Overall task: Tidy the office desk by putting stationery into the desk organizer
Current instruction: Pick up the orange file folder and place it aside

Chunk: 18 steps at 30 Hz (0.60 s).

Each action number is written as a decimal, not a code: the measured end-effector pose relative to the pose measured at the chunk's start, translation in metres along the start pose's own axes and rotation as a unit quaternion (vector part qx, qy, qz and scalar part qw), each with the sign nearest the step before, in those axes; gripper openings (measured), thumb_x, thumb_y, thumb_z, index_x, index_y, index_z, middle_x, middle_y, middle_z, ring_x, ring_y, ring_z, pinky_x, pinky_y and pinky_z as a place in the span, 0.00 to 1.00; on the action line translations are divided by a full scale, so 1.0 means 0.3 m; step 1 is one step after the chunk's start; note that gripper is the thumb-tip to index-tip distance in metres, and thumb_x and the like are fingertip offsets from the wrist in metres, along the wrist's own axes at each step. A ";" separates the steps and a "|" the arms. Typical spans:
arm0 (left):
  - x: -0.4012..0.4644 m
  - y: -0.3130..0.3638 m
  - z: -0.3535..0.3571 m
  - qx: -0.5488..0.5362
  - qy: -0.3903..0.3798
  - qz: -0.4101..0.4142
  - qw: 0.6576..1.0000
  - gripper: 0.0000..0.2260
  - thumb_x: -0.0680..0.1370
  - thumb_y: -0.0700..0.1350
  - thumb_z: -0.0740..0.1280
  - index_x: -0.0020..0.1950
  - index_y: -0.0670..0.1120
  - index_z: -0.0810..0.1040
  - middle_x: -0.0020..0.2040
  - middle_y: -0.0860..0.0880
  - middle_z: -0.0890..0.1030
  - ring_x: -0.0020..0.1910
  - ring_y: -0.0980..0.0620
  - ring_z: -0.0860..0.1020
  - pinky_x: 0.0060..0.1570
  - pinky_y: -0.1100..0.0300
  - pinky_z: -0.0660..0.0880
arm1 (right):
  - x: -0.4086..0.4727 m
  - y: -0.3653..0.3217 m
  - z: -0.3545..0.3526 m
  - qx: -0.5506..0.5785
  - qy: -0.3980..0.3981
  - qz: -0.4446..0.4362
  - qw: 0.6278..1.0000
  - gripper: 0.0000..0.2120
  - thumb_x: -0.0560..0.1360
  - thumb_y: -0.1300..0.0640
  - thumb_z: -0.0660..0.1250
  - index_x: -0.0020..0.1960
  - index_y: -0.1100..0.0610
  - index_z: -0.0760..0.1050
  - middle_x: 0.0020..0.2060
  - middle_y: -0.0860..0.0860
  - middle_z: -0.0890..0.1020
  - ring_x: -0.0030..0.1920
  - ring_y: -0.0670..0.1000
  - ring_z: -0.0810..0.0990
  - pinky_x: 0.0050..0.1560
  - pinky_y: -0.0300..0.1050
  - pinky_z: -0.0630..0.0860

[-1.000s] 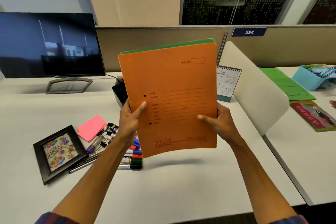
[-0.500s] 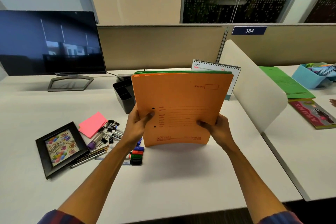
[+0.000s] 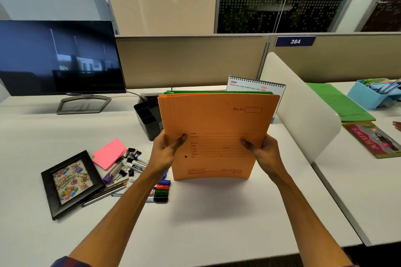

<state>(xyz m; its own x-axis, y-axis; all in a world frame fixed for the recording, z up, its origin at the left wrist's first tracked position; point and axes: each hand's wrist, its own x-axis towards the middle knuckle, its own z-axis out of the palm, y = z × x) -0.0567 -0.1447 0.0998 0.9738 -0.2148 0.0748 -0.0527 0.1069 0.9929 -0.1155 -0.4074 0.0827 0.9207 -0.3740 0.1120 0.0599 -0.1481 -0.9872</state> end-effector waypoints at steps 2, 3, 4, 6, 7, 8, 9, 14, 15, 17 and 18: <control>-0.003 -0.016 -0.002 0.006 -0.006 -0.003 1.000 0.15 0.77 0.44 0.66 0.64 0.47 0.73 0.55 0.53 0.83 0.51 0.53 0.83 0.41 0.64 0.79 | -0.008 0.022 -0.001 0.000 -0.012 0.004 1.000 0.18 0.74 0.56 0.69 0.63 0.51 0.71 0.52 0.43 0.80 0.48 0.43 0.81 0.44 0.34 0.78; -0.006 -0.027 -0.005 0.009 -0.007 -0.005 1.000 0.14 0.78 0.42 0.65 0.64 0.46 0.74 0.54 0.53 0.83 0.50 0.53 0.83 0.41 0.64 0.79 | -0.013 0.037 -0.002 -0.002 -0.018 0.007 1.000 0.17 0.75 0.56 0.68 0.63 0.50 0.71 0.52 0.43 0.80 0.47 0.43 0.82 0.42 0.33 0.79; -0.009 -0.040 -0.009 0.015 -0.008 -0.009 1.000 0.13 0.79 0.41 0.64 0.64 0.45 0.74 0.53 0.54 0.84 0.50 0.54 0.83 0.41 0.64 0.79 | -0.017 0.051 -0.003 -0.003 -0.023 0.012 1.000 0.16 0.76 0.56 0.68 0.63 0.50 0.72 0.52 0.44 0.81 0.47 0.43 0.82 0.42 0.34 0.80; -0.013 -0.062 -0.015 0.025 -0.009 -0.016 1.000 0.12 0.80 0.41 0.64 0.64 0.45 0.75 0.52 0.54 0.84 0.50 0.53 0.83 0.41 0.65 0.79 | -0.024 0.074 -0.004 -0.002 -0.028 0.021 0.999 0.15 0.76 0.56 0.68 0.62 0.50 0.73 0.53 0.45 0.82 0.47 0.44 0.84 0.45 0.37 0.81; -0.013 -0.069 -0.016 0.027 -0.008 -0.020 0.999 0.12 0.80 0.42 0.64 0.63 0.46 0.76 0.52 0.54 0.84 0.51 0.53 0.83 0.41 0.65 0.79 | -0.026 0.082 -0.003 -0.001 -0.028 0.022 0.999 0.15 0.76 0.56 0.68 0.62 0.49 0.73 0.53 0.46 0.82 0.47 0.45 0.84 0.46 0.39 0.82; -0.011 -0.073 -0.015 0.030 -0.005 -0.022 0.999 0.11 0.79 0.43 0.64 0.61 0.47 0.76 0.52 0.53 0.84 0.51 0.53 0.83 0.41 0.64 0.79 | -0.027 0.088 -0.002 -0.001 -0.025 0.023 0.999 0.15 0.76 0.55 0.68 0.62 0.49 0.73 0.53 0.47 0.82 0.48 0.46 0.84 0.47 0.41 0.82; -0.007 -0.076 -0.014 0.032 0.001 -0.022 0.999 0.11 0.78 0.45 0.65 0.60 0.48 0.77 0.52 0.53 0.84 0.50 0.52 0.83 0.41 0.63 0.80 | -0.025 0.091 0.001 -0.003 -0.019 0.023 1.000 0.15 0.75 0.54 0.68 0.62 0.50 0.74 0.54 0.47 0.83 0.49 0.47 0.84 0.49 0.43 0.82; 0.034 -0.095 0.004 0.057 0.032 -0.036 0.997 0.14 0.79 0.46 0.66 0.65 0.48 0.75 0.56 0.52 0.83 0.51 0.52 0.83 0.47 0.56 0.80 | -0.008 0.082 0.006 -0.031 0.011 0.023 0.999 0.21 0.75 0.47 0.67 0.67 0.48 0.70 0.58 0.46 0.80 0.53 0.50 0.82 0.52 0.49 0.80; 0.043 -0.100 0.010 0.058 0.034 -0.037 0.997 0.15 0.80 0.46 0.66 0.66 0.49 0.74 0.57 0.52 0.83 0.52 0.52 0.83 0.47 0.55 0.81 | -0.004 0.076 0.002 -0.038 0.017 0.025 0.999 0.20 0.76 0.47 0.67 0.66 0.47 0.70 0.58 0.45 0.80 0.53 0.49 0.82 0.52 0.48 0.80; 0.058 -0.108 0.021 0.062 0.039 -0.048 0.996 0.17 0.79 0.48 0.66 0.68 0.48 0.72 0.58 0.50 0.82 0.53 0.50 0.83 0.49 0.50 0.81 | 0.005 0.067 -0.009 -0.043 0.029 0.034 0.998 0.19 0.76 0.47 0.67 0.64 0.46 0.69 0.58 0.45 0.79 0.52 0.49 0.81 0.51 0.49 0.79; 0.066 -0.112 0.027 0.065 0.040 -0.058 0.995 0.18 0.79 0.49 0.67 0.68 0.48 0.71 0.59 0.49 0.81 0.53 0.49 0.82 0.49 0.47 0.81 | 0.010 0.069 -0.019 -0.046 0.034 0.044 0.997 0.20 0.75 0.46 0.67 0.65 0.47 0.68 0.58 0.46 0.78 0.52 0.51 0.81 0.52 0.51 0.79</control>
<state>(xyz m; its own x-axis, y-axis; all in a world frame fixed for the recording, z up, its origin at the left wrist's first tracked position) -0.0374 -0.1605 0.0687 0.9891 -0.1402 -0.0442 0.0385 -0.0428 0.9983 -0.1136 -0.4168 0.0634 0.8927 -0.4492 0.0355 -0.0584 -0.1934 -0.9794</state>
